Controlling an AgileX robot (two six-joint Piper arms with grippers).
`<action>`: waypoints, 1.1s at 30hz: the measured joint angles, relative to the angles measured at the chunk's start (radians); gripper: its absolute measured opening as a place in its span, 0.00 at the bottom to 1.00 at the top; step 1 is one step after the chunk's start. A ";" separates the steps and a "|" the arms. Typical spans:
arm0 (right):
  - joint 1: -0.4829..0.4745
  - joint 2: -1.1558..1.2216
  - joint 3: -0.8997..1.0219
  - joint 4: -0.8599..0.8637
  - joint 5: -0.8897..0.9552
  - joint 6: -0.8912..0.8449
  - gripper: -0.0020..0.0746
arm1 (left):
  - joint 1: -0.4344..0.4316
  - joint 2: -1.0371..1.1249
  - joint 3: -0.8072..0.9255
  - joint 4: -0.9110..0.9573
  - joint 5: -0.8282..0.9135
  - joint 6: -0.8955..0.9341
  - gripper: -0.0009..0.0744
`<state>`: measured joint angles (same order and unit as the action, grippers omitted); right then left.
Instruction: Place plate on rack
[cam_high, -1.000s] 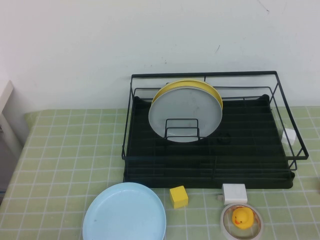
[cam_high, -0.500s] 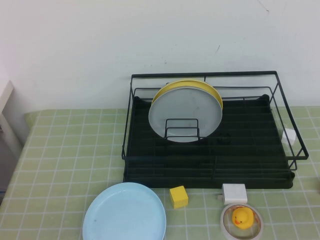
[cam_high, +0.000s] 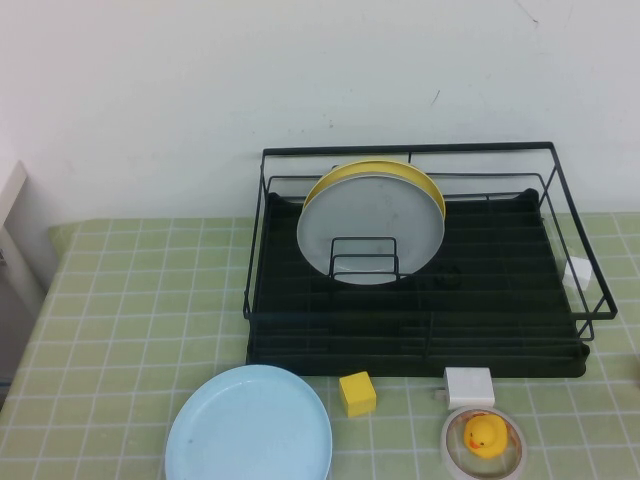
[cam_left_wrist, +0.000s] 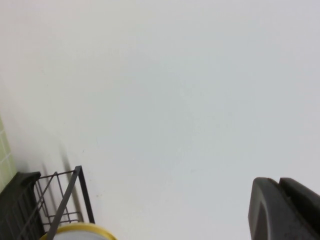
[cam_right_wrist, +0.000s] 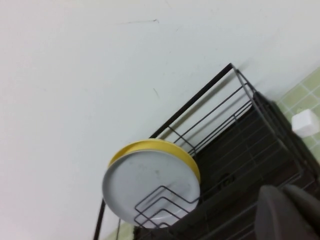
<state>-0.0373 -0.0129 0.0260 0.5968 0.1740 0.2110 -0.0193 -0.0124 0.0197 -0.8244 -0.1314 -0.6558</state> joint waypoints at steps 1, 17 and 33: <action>0.000 0.000 0.000 0.007 0.000 0.000 0.02 | 0.000 0.000 0.000 -0.003 -0.006 0.000 0.01; 0.000 0.000 0.000 0.021 0.070 -0.100 0.02 | 0.000 0.352 -0.285 0.195 0.496 0.632 0.01; 0.000 0.000 0.000 0.021 0.104 -0.102 0.02 | 0.000 1.372 -0.838 0.233 0.941 1.090 0.49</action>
<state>-0.0373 -0.0129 0.0260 0.6177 0.2779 0.1092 -0.0193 1.3598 -0.8187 -0.5914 0.8098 0.4340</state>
